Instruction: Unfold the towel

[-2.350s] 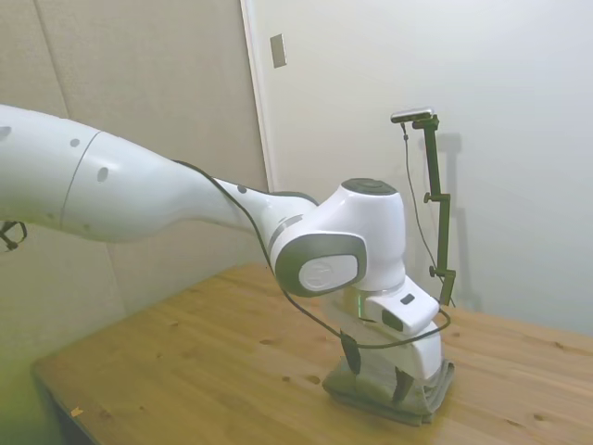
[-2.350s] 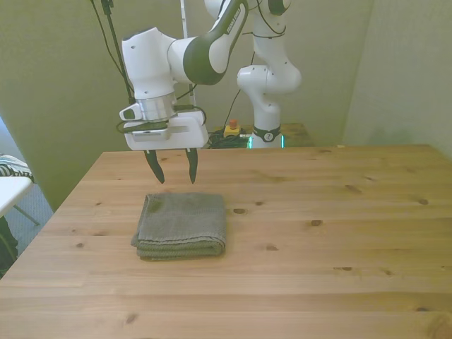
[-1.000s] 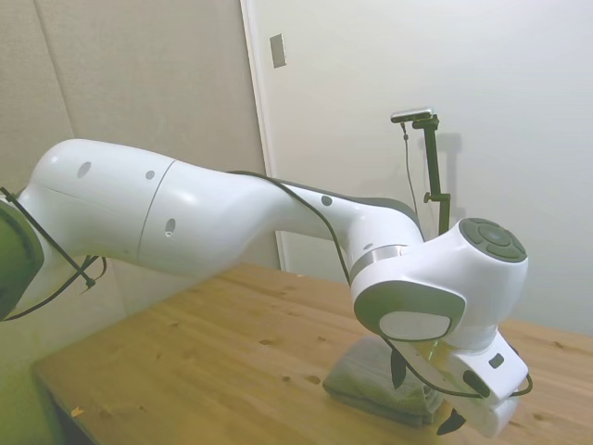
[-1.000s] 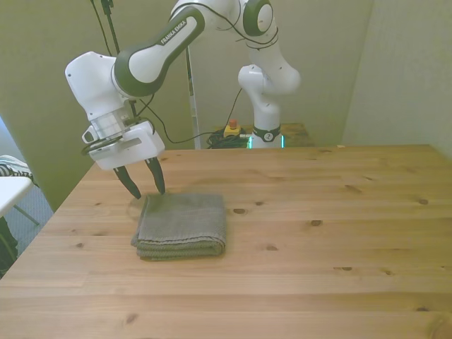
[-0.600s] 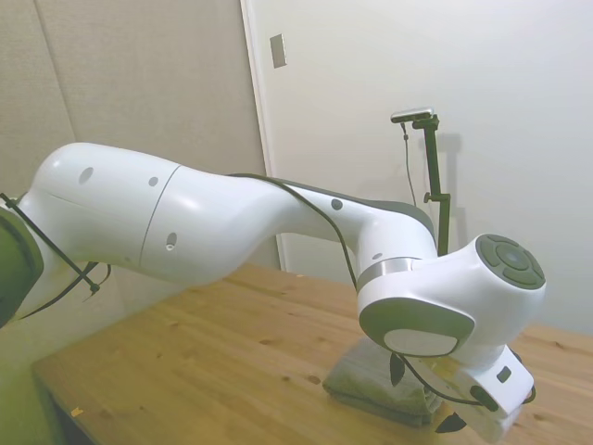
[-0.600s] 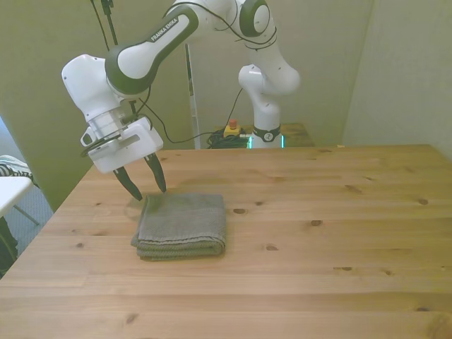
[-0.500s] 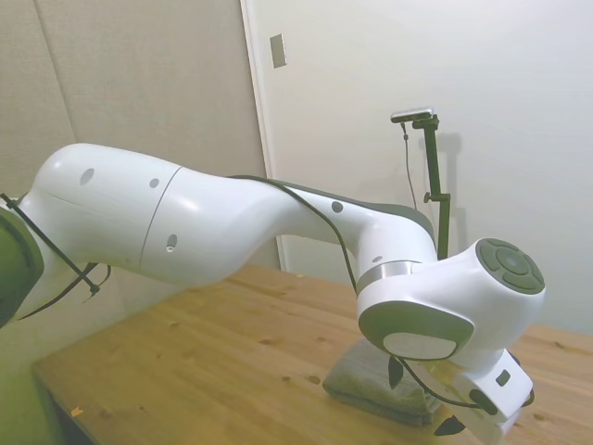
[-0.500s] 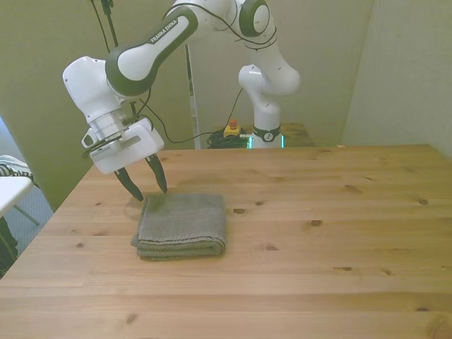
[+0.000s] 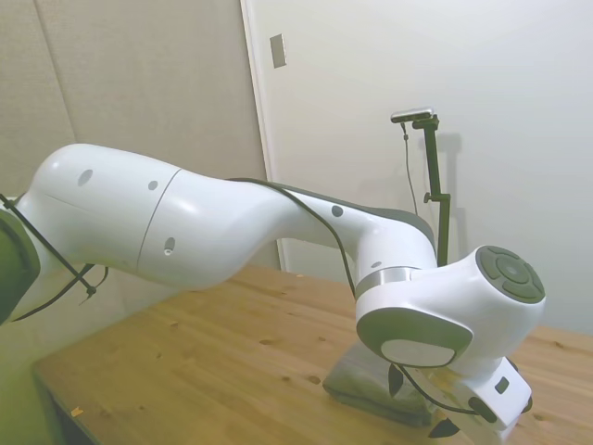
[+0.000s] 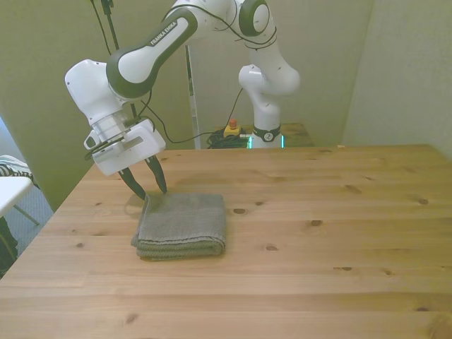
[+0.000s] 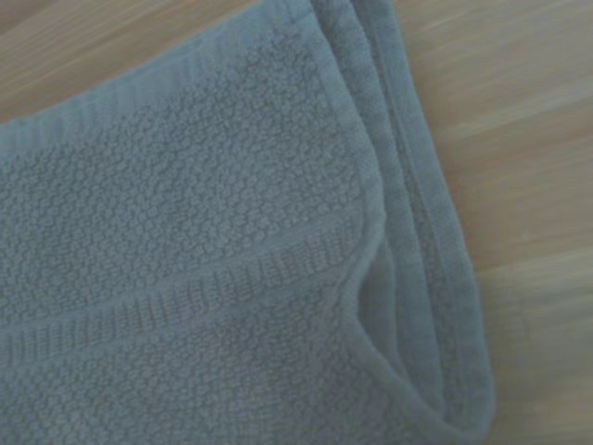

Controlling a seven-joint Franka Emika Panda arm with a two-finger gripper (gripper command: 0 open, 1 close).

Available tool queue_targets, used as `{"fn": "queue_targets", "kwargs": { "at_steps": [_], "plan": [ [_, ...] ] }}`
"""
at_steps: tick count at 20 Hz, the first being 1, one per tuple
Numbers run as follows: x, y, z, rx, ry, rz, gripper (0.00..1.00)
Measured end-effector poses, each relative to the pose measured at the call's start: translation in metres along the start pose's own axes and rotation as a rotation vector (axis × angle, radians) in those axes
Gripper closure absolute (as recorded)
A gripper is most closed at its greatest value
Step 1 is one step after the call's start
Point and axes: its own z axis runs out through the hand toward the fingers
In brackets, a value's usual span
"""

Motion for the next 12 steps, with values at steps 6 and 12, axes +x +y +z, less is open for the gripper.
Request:
{"fn": "queue_targets", "kwargs": {
  "at_steps": [6,12],
  "plan": [
    [0.0,-0.001,0.0,0.02,-0.001,-0.002,1.0],
    [0.002,-0.003,0.01,0.036,-0.006,-0.022,1.0]
  ]
}}
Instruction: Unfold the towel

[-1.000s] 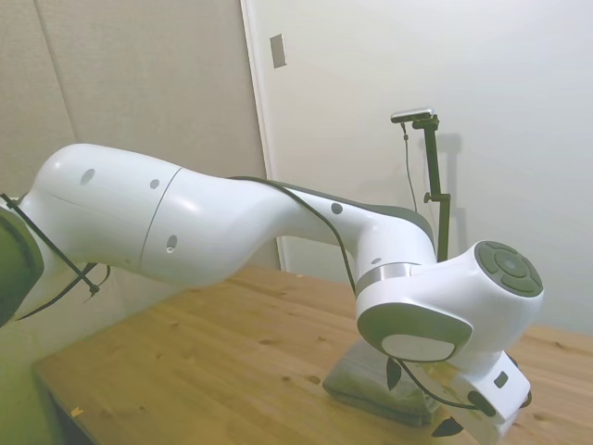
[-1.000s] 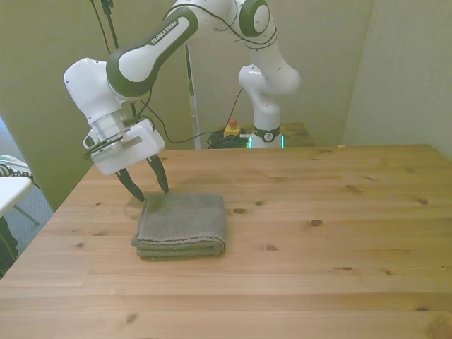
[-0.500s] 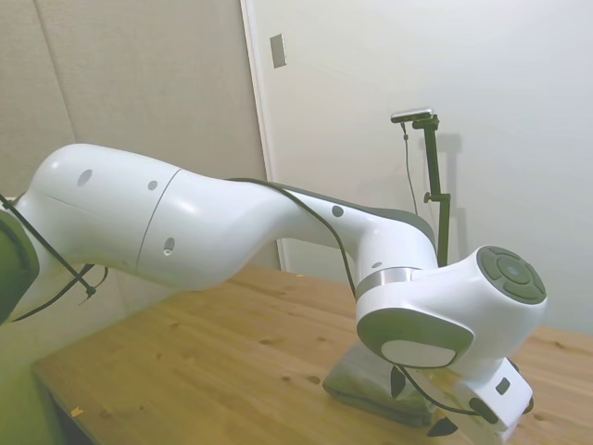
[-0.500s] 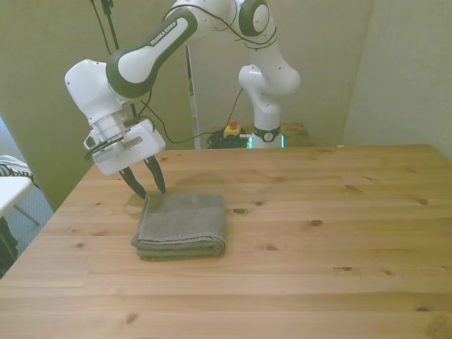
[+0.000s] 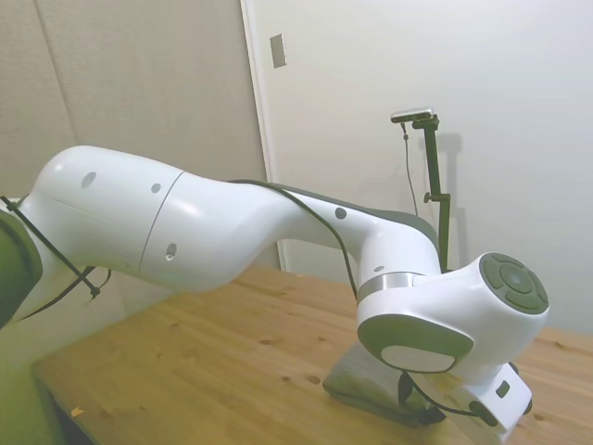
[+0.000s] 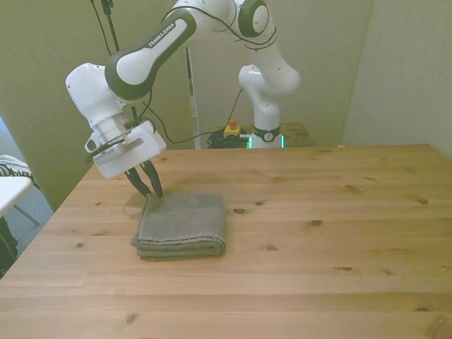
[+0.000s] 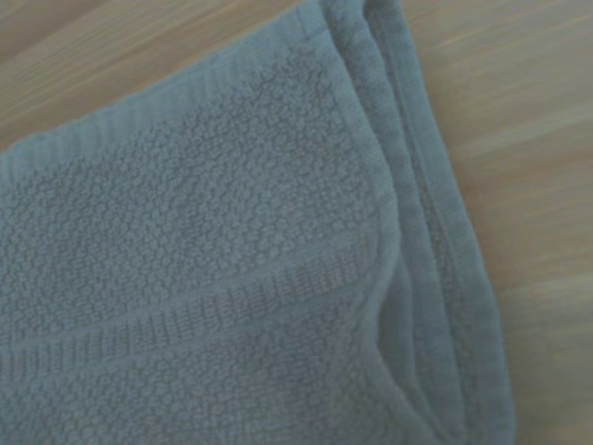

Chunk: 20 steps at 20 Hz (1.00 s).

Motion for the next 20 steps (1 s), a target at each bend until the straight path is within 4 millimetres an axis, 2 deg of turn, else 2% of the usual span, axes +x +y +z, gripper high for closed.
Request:
{"fn": "queue_targets", "kwargs": {
  "at_steps": [6,12,17,20],
  "plan": [
    [0.002,-0.007,0.011,-0.001,0.002,-0.014,1.0],
    [0.002,-0.018,0.01,0.003,0.007,-0.032,1.0],
    [-0.022,-0.07,0.0,0.024,-0.009,-0.11,1.0],
    [-0.046,-0.106,0.006,0.029,-0.05,-0.159,1.0]
  ]
}}
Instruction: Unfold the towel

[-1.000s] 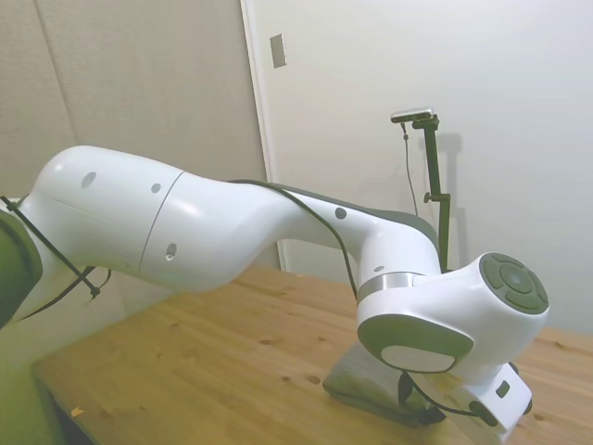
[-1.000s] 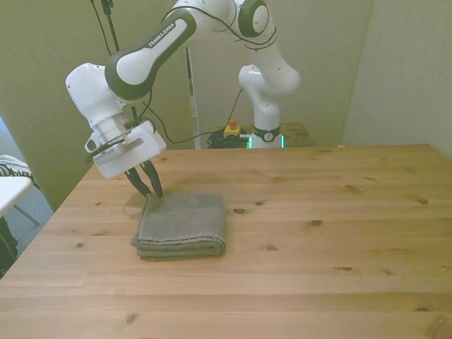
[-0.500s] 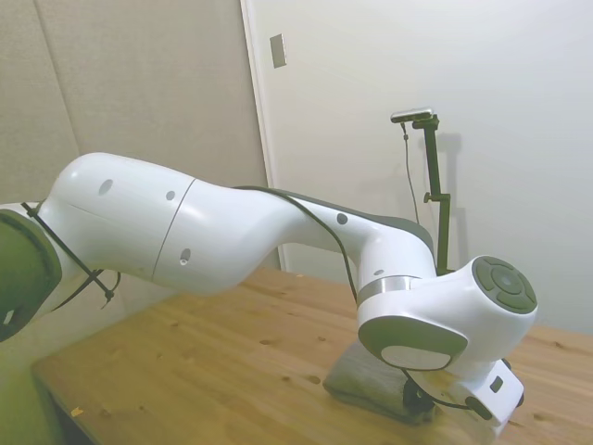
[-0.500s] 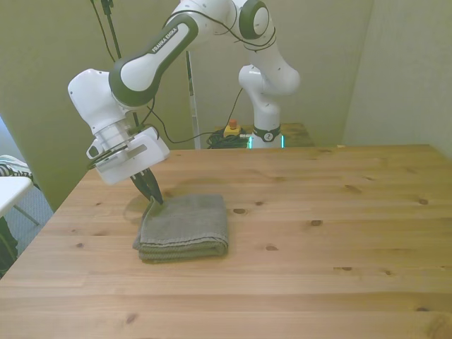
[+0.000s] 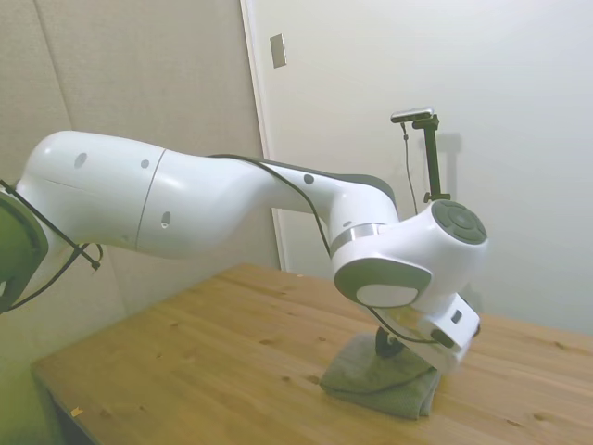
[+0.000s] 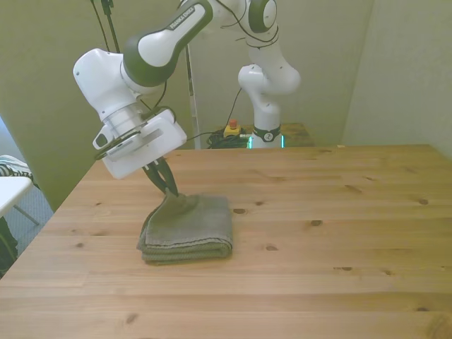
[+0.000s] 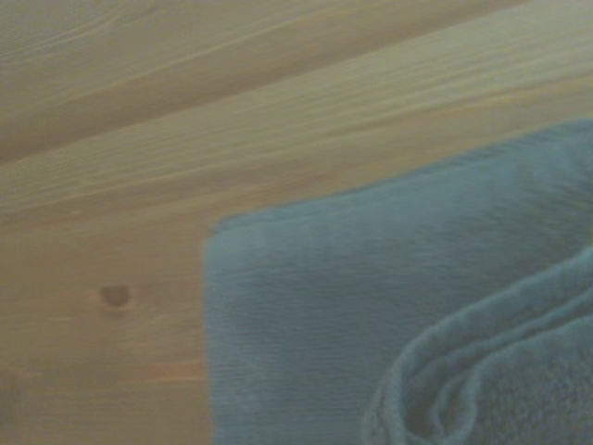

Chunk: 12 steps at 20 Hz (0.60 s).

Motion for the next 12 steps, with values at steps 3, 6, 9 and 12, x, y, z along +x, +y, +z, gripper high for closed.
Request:
{"fn": "queue_targets", "kwargs": {
  "at_steps": [3,6,9,12],
  "plan": [
    [-0.025,-0.04,0.019,0.005,-0.041,-0.041,1.0],
    [-0.057,-0.074,0.041,0.003,-0.087,-0.086,1.0],
    [-0.085,-0.095,0.06,-0.005,-0.114,-0.119,1.0],
    [-0.108,-0.107,0.073,-0.01,-0.133,-0.141,1.0]
  ]
}}
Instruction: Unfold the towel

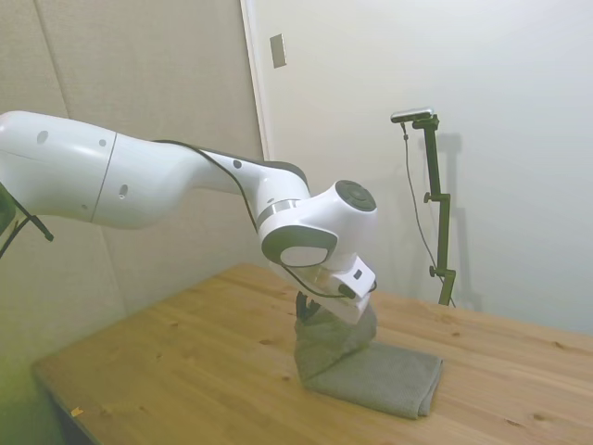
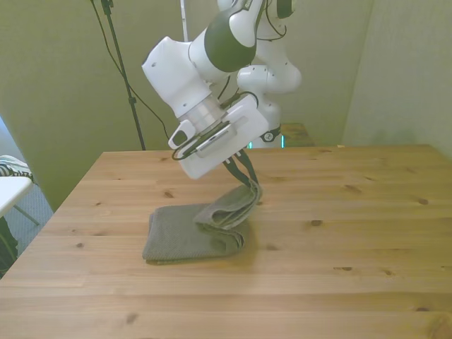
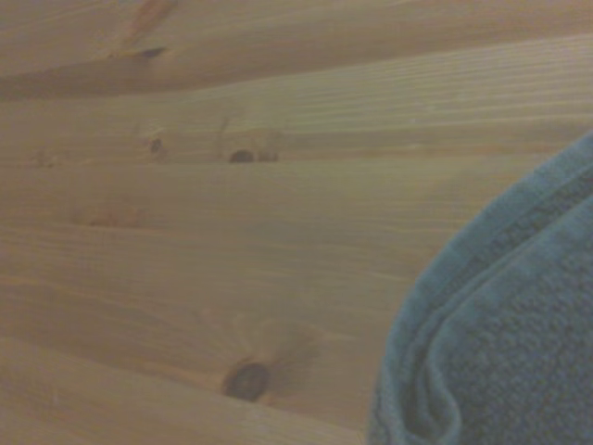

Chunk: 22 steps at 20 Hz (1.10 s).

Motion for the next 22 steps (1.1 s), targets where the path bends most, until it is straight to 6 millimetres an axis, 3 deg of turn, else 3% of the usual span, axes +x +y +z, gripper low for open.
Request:
{"fn": "queue_targets", "kwargs": {
  "at_steps": [7,8,14,22],
  "plan": [
    [-0.036,-0.035,0.024,0.006,-0.022,-0.046,1.0],
    [-0.04,-0.039,0.03,0.003,-0.027,-0.05,0.0],
    [-0.051,-0.047,0.072,-0.025,-0.048,-0.067,0.0],
    [-0.057,-0.057,0.087,-0.03,-0.073,-0.088,0.0]
  ]
}}
